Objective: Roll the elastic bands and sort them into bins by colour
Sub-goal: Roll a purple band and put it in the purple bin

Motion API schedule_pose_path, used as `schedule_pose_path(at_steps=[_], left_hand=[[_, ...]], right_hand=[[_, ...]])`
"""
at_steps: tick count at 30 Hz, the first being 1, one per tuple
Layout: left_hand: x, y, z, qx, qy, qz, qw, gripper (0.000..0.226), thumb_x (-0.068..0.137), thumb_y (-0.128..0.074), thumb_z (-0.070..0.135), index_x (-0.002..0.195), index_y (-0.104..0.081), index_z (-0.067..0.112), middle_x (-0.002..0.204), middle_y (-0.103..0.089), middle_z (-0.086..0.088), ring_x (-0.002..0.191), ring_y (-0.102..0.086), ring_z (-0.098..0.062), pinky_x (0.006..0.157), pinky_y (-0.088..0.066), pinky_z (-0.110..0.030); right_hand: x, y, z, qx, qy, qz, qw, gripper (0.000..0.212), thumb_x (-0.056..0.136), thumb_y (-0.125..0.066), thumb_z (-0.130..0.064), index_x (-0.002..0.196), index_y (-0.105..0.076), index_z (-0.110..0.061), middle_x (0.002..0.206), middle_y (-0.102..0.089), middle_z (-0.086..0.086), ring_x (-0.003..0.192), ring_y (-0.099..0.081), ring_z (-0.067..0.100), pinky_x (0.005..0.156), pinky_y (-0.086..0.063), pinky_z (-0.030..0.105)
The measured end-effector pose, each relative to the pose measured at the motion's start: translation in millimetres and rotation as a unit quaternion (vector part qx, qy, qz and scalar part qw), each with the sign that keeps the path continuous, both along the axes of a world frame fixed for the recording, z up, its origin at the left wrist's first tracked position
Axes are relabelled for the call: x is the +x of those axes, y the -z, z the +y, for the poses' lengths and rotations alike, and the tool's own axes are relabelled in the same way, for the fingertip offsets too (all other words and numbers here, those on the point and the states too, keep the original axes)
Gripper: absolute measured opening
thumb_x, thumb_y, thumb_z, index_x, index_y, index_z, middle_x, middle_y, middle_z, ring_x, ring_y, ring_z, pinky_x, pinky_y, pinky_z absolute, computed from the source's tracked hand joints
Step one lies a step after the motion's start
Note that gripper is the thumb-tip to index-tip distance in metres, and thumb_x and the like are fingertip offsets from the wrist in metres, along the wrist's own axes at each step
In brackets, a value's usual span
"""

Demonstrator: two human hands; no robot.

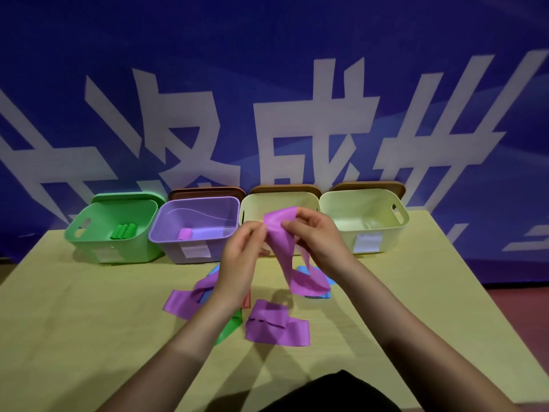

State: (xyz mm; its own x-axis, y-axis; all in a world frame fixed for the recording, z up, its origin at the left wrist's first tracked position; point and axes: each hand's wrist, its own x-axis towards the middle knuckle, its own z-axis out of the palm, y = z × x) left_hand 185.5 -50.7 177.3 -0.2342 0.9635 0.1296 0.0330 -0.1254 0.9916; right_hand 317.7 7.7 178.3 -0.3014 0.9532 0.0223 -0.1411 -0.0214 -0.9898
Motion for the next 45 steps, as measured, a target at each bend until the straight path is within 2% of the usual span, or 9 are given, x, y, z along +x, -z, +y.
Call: schedule_pose_path(at_steps=[6,12,17,20,28,34,37,42,45], left_hand=[[5.9,-8.1,13.5,0.007,-0.003,-0.008,1.0,0.014,0.091,-0.058,0.005,0.083,-0.063,0.016,0.073,-0.06,0.004,0.061,-0.053,-0.002,0.06,-0.046,-0.015],[12.4,-10.6,31.2,0.027,0.03,-0.007,0.999,0.016,0.09,-0.06,0.005,0.087,-0.066,0.019,0.075,-0.065,0.008,0.065,-0.058,-0.002,0.062,-0.048,-0.016],[12.4,-13.1,53.0,0.032,0.025,0.018,0.999,0.018,0.089,-0.063,0.006,0.085,-0.066,0.023,0.072,-0.066,0.011,0.063,-0.06,-0.007,0.063,-0.05,-0.018],[8.0,-15.3,66.3,0.041,0.033,0.033,0.998,0.018,0.088,-0.063,0.004,0.084,-0.065,0.022,0.067,-0.063,0.011,0.06,-0.057,-0.005,0.06,-0.048,-0.017],[8.3,-8.0,82.3,-0.012,0.078,-0.009,0.997,0.005,0.093,-0.058,0.015,0.096,-0.059,0.019,0.085,-0.064,-0.002,0.077,-0.062,-0.015,0.063,-0.05,-0.023],[13.1,-10.0,84.9,0.024,0.104,0.022,0.994,0.013,0.094,-0.058,0.019,0.083,-0.064,0.015,0.061,-0.057,0.012,0.059,-0.052,-0.005,0.053,-0.042,-0.018],[12.6,-8.5,86.9,0.046,0.073,0.056,0.995,0.017,0.093,-0.058,0.014,0.078,-0.065,0.009,0.055,-0.052,0.011,0.053,-0.045,-0.003,0.051,-0.036,-0.016],[12.9,-10.1,80.2,0.056,0.059,0.051,0.995,0.024,0.095,-0.055,0.012,0.072,-0.063,0.013,0.055,-0.05,0.012,0.055,-0.043,-0.004,0.054,-0.035,-0.019],[11.7,-13.1,80.5,0.044,0.032,-0.014,0.998,0.021,0.096,-0.053,0.014,0.08,-0.067,0.014,0.064,-0.055,0.004,0.064,-0.048,-0.011,0.059,-0.04,-0.025]], right_hand=[[23.5,-9.3,8.5,0.061,0.119,-0.114,0.984,0.035,0.088,-0.067,-0.028,0.063,-0.054,-0.008,0.053,-0.051,0.003,0.048,-0.047,0.011,0.048,-0.038,0.023],[41.2,-1.0,17.9,0.165,-0.006,-0.138,0.977,0.024,0.083,-0.067,-0.033,0.105,-0.066,-0.024,0.105,-0.068,-0.013,0.101,-0.062,0.006,0.084,-0.051,0.026],[32.6,1.0,26.5,0.16,0.023,-0.1,0.982,0.011,0.089,-0.064,-0.004,0.086,-0.069,-0.014,0.074,-0.065,-0.009,0.073,-0.058,0.005,0.069,-0.047,0.021],[32.5,-0.1,33.3,0.157,0.046,-0.1,0.981,0.009,0.089,-0.064,-0.005,0.082,-0.069,-0.008,0.074,-0.062,0.002,0.071,-0.055,0.01,0.067,-0.045,0.026],[33.0,-6.3,41.4,0.15,0.093,-0.09,0.98,0.026,0.088,-0.066,-0.007,0.068,-0.065,-0.023,0.061,-0.06,-0.011,0.06,-0.052,0.004,0.059,-0.042,0.019],[30.0,-8.5,44.2,0.143,0.099,-0.087,0.981,0.032,0.086,-0.068,-0.006,0.06,-0.063,-0.023,0.054,-0.053,-0.013,0.055,-0.045,0.001,0.056,-0.037,0.017],[27.2,-0.1,42.6,0.131,0.111,-0.082,0.982,0.02,0.086,-0.07,-0.012,0.067,-0.064,-0.008,0.06,-0.052,-0.003,0.06,-0.045,0.008,0.058,-0.037,0.023],[22.4,6.2,35.8,0.089,0.074,-0.052,0.992,0.025,0.088,-0.065,-0.031,0.073,-0.065,-0.011,0.069,-0.056,0.001,0.07,-0.05,0.013,0.068,-0.041,0.033],[17.3,8.1,30.2,0.06,0.032,-0.077,0.995,0.021,0.094,-0.059,-0.027,0.076,-0.067,-0.021,0.068,-0.06,-0.011,0.069,-0.053,0.007,0.066,-0.042,0.025]])
